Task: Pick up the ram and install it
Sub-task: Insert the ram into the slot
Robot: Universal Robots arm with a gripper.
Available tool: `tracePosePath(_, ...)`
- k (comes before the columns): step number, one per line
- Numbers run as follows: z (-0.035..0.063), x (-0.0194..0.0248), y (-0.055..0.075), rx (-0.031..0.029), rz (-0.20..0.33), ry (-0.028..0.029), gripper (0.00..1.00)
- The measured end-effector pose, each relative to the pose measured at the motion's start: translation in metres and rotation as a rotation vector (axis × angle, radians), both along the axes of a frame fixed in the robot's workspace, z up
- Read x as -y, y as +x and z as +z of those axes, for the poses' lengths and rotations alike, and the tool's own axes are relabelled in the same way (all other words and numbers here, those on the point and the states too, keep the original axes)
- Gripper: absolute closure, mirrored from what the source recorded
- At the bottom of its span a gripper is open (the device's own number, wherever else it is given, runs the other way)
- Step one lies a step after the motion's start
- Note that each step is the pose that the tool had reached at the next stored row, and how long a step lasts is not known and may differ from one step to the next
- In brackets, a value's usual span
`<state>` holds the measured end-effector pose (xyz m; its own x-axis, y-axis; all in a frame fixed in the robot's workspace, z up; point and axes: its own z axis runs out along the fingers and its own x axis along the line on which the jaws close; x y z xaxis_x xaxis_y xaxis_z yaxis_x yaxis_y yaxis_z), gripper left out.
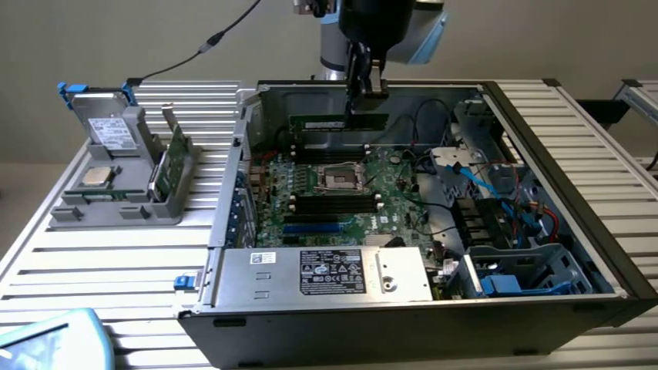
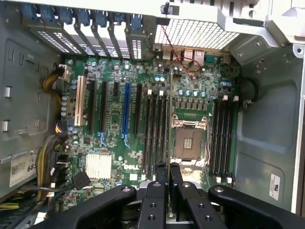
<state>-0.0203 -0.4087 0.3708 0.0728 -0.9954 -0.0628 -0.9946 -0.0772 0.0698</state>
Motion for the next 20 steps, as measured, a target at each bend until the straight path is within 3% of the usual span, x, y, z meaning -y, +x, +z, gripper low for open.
tracePosePath(3,-0.0047,-0.0002,0.001,0.0000,0.002,0.0041,0.86)
tracePosePath(6,-0.0072,-0.0002,0.001,0.0000,0.005,0.0252,0.86)
tracePosePath(8,-0.0104,-0.0002,0.001,0.0000,0.008,0.0324,0.86)
tracePosePath(20,-0.0322,0.0000,0.006,0.0003,0.011,0.0328,0.86)
